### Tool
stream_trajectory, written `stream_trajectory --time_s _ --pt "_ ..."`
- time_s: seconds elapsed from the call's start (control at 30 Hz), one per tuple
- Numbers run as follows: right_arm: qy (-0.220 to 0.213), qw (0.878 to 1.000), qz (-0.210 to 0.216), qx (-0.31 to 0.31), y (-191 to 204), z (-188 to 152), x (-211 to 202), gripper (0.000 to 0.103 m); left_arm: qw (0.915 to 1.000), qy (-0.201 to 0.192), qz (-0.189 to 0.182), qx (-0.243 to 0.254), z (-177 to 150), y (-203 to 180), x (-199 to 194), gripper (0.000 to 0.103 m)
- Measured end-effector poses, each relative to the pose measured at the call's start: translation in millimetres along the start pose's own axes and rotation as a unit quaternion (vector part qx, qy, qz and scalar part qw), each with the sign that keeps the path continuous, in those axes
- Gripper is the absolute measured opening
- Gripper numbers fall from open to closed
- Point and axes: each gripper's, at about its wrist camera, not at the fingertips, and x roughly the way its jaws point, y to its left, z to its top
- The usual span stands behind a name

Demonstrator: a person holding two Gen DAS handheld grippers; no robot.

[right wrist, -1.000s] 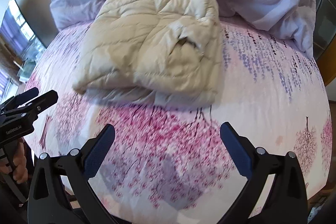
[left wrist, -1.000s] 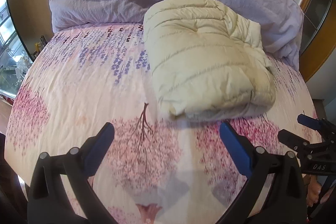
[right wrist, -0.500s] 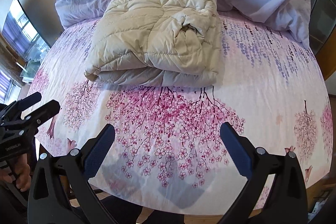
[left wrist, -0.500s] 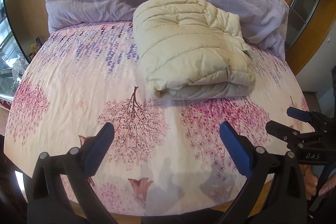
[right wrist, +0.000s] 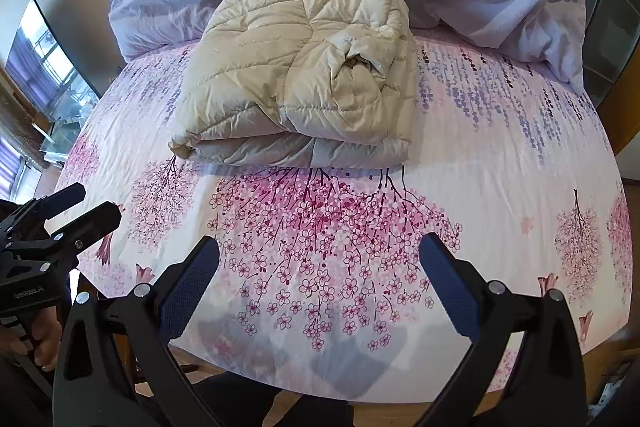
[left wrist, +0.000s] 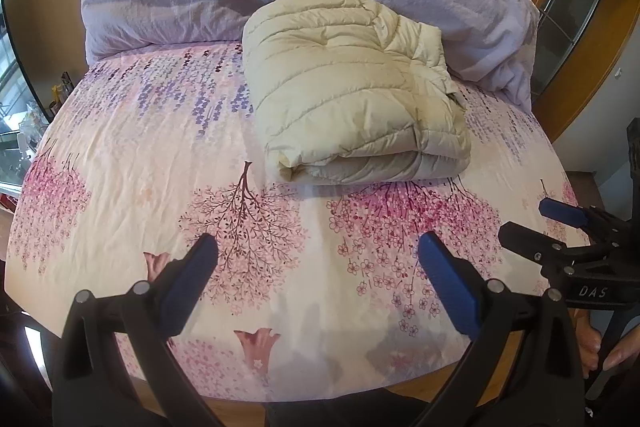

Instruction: Fold large clothes

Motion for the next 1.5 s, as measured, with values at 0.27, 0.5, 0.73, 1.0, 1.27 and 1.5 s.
stream_trajectory --time_s 0.27,0.5,0.73,1.0,1.27,1.5 --pt "0.004 1.000 0.001 0.010 -2 -3 -4 0.102 1.0000 0.002 -0.008 -0.002 -2 -1 -3 0.100" --pt "0.003 1.000 0.004 0.017 -4 -4 -8 0.102 0.9998 0.007 -0.018 -0.005 -3 -2 -5 0.100" --pt "0.004 1.000 0.006 0.015 -2 -4 -8 0.102 0.9997 0.009 -0.021 -0.004 -3 -4 -6 0.100" --pt "0.004 1.000 0.007 0.014 -1 -4 -9 0.102 0.9997 0.008 -0.021 -0.004 -3 -4 -7 0.100" --pt "0.004 1.000 0.011 0.011 1 -4 -9 0.102 0.9997 0.008 -0.024 -0.004 -3 -6 -6 0.100" --pt "0.001 1.000 0.013 0.011 -1 -3 -11 0.102 0.9995 0.007 -0.031 -0.006 0 -8 -6 0.100"
